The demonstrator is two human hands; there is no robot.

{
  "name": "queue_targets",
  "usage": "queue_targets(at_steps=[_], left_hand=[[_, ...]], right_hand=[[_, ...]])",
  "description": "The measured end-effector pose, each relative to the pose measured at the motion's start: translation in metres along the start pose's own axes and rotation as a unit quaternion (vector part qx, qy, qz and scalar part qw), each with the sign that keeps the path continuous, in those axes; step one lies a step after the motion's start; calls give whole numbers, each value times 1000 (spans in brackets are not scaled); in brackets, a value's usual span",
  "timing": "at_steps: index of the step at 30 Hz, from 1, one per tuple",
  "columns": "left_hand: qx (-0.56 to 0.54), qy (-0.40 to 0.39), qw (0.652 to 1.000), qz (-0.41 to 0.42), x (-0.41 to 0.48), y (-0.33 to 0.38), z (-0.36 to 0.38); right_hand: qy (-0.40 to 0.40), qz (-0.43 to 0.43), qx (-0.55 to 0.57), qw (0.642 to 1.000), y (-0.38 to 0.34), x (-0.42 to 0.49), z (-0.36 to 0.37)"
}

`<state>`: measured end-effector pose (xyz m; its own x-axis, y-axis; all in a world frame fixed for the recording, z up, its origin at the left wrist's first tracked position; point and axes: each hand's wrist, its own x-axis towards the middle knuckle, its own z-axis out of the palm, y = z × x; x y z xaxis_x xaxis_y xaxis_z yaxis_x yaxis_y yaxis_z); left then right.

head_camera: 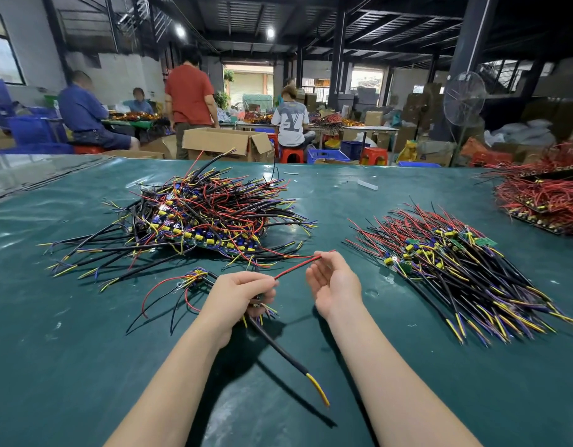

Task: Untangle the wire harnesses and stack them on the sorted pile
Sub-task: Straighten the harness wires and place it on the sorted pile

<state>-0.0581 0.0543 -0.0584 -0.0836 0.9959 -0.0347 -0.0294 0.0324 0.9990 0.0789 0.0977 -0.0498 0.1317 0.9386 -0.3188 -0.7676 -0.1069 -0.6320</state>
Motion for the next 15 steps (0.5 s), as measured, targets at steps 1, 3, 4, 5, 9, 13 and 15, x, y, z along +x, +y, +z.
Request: queue_targets(at_steps=[1,3,4,5,9,13,15], left_hand=[[-15,-4,1000,-11,-1,0,0],[-31,-6,999,-26,-1,0,0],[-33,-4,999,-30,-1,1,0],[-36,-1,999,-31,-1,2,-1],[-37,1,999,-35,0,2,-1],[-43,-41,998,-36,-1,2,-4],[-92,-103,989,-59,-3,4,-6]], right_hand=[[4,-13,1,1000,0,0,0],[11,-31,-2,999,-1,1,-1],[12,-39,-6,999,-1,2,-2],[11,-48,-10,999,-1,3,-3],[-3,-73,-12,997,-3,5,-5],[6,-69,-21,997,-4,6,-6],[17,-55,-13,998,-3,5,-3]])
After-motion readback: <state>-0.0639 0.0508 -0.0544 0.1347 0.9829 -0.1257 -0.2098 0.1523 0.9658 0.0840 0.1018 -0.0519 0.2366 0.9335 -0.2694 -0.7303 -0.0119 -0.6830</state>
